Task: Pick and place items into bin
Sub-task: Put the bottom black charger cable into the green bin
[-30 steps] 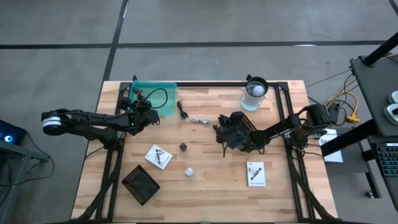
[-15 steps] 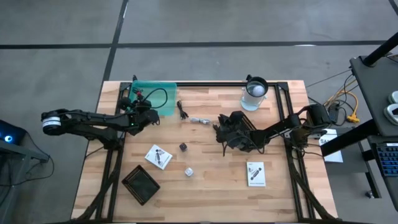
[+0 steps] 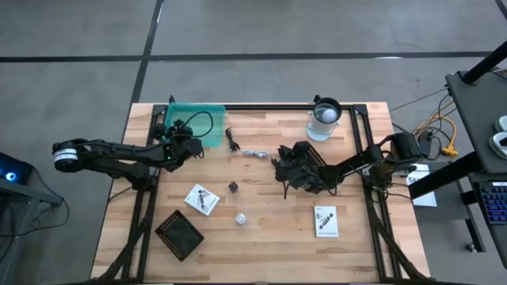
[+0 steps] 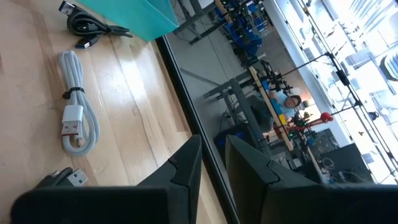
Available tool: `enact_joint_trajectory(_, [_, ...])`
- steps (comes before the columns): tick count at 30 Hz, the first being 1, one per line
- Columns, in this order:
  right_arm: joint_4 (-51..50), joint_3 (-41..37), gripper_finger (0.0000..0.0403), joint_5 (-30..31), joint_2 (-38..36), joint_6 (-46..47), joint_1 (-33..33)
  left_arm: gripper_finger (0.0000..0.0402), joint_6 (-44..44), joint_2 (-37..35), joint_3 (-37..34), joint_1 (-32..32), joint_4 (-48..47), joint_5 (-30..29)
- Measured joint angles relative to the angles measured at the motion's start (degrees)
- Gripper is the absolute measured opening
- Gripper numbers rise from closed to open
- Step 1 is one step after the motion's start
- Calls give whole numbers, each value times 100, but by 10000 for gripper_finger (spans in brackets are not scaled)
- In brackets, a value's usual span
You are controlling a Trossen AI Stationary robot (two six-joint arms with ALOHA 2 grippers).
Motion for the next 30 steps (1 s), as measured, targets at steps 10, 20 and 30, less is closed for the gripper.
enact_joint_trajectory(10, [2, 0, 61, 0, 0, 0, 2, 146, 410, 0, 0, 0, 688, -48])
enact_joint_trajectory(20, [13, 0, 61, 0, 0, 0, 2, 158, 1711, 7, 0, -2, 2852, 1119])
enact_joint_trajectory(30, [11, 0, 61, 0, 0, 26, 2, 158, 1812, 9, 0, -2, 2871, 1115])
